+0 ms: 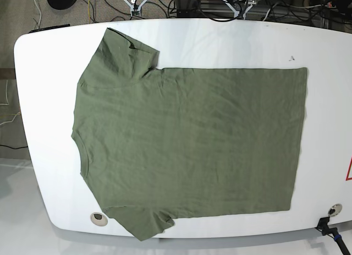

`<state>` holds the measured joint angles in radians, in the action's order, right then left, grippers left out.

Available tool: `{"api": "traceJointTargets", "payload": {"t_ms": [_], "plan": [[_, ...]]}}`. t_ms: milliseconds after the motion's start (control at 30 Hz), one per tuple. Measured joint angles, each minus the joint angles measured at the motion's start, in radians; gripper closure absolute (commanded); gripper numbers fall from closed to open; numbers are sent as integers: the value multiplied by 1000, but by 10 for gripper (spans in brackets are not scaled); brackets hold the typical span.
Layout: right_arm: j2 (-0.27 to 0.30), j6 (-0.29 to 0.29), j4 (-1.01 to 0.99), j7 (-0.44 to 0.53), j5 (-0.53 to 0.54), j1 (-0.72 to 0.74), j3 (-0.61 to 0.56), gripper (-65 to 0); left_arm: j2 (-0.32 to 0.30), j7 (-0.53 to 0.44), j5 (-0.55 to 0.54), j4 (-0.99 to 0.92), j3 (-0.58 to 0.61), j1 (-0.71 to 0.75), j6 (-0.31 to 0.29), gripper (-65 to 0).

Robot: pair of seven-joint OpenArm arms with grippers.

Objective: Fold the T-shirt properly

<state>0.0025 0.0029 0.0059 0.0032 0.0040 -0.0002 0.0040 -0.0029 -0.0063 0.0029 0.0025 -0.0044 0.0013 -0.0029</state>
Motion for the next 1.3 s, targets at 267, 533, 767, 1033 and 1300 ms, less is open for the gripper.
{"api": "traceJointTargets", "payload": {"t_ms": [267, 533, 767, 1033, 1300], "plan": [[-2, 12, -3, 11, -4, 0, 2, -3, 2, -1, 0, 5, 6, 2, 0, -9], [-2, 12, -2, 12, -3, -3, 5, -2, 2, 6, 0, 2, 5, 4, 0, -9], [1, 11, -3, 19, -3, -4, 4, -2, 2, 6, 1, 5, 7, 18, 0, -8], [8, 1, 19, 44, -5, -34, 13, -5, -3, -6, 1, 18, 7, 42, 0, -8], [11, 5, 19, 45, -3, -32, 7, -5, -3, -8, 0, 19, 10, 21, 2, -12]]}}
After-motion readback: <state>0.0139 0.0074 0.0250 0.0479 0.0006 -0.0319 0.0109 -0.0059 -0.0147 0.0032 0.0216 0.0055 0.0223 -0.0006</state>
